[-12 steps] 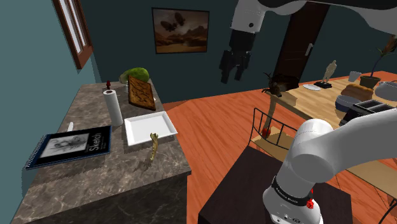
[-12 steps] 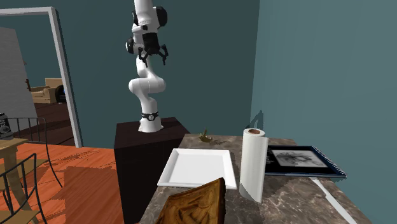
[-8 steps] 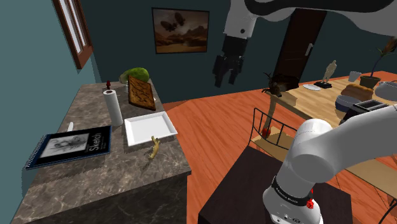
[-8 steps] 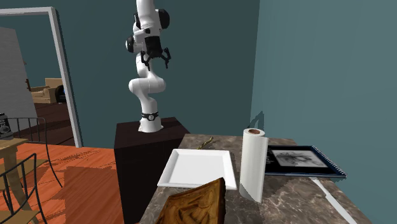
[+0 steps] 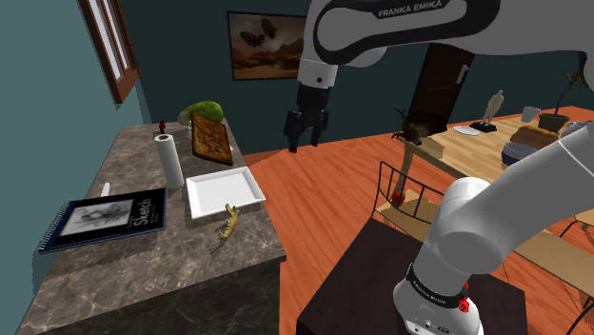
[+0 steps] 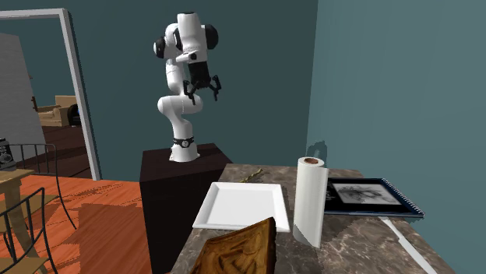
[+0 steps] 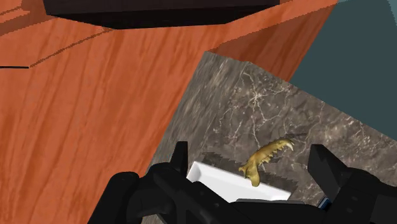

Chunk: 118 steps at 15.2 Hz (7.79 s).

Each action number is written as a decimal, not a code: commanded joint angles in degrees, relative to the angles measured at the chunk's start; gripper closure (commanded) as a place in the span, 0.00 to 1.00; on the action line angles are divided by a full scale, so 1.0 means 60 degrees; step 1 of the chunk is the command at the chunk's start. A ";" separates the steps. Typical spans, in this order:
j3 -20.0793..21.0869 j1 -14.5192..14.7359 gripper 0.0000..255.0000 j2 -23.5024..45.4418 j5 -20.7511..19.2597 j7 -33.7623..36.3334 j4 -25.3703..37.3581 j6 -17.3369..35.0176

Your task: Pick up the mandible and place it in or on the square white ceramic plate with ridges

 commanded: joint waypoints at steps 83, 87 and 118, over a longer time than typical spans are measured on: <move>0.0464 0.0954 1.00 0.8745 0.2445 0.1437 0.2570 0.7211; 0.0378 0.1000 1.00 0.8373 0.2288 0.1633 0.2597 0.6823; -0.0946 0.3319 1.00 0.8478 0.0020 0.8306 0.1952 0.7389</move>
